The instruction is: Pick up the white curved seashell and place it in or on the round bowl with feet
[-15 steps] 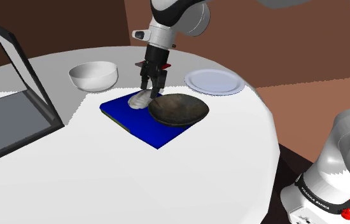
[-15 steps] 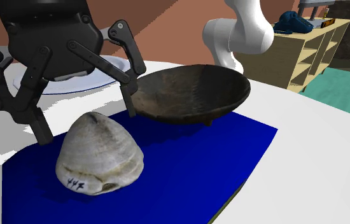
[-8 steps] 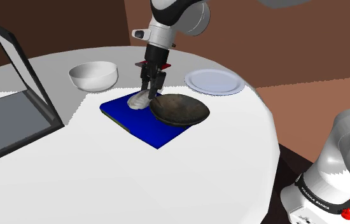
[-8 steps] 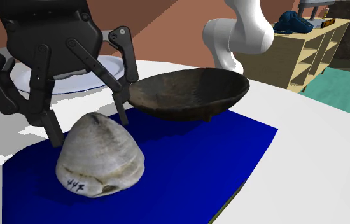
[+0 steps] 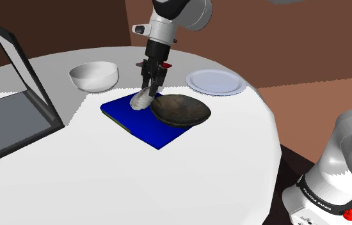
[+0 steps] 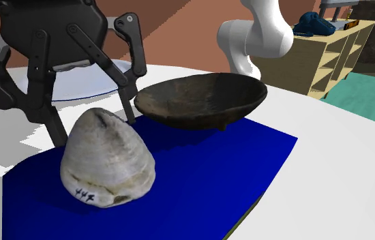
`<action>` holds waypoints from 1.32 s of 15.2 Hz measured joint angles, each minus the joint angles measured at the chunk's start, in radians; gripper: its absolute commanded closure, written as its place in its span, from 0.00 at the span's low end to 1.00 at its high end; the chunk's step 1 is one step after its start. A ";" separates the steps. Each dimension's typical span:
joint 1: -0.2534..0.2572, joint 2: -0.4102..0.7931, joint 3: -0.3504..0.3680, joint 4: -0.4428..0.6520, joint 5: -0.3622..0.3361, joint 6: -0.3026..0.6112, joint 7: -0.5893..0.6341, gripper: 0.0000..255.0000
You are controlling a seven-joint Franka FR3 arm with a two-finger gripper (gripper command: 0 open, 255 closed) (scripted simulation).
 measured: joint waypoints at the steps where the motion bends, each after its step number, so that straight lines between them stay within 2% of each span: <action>1: -0.001 -0.001 -0.001 0.010 -0.002 -0.011 0.003 1.00; 19: -0.009 -0.001 -0.007 0.244 -0.027 -0.232 0.085 1.00; 20: -0.008 -0.017 -0.007 0.228 -0.027 -0.232 0.087 1.00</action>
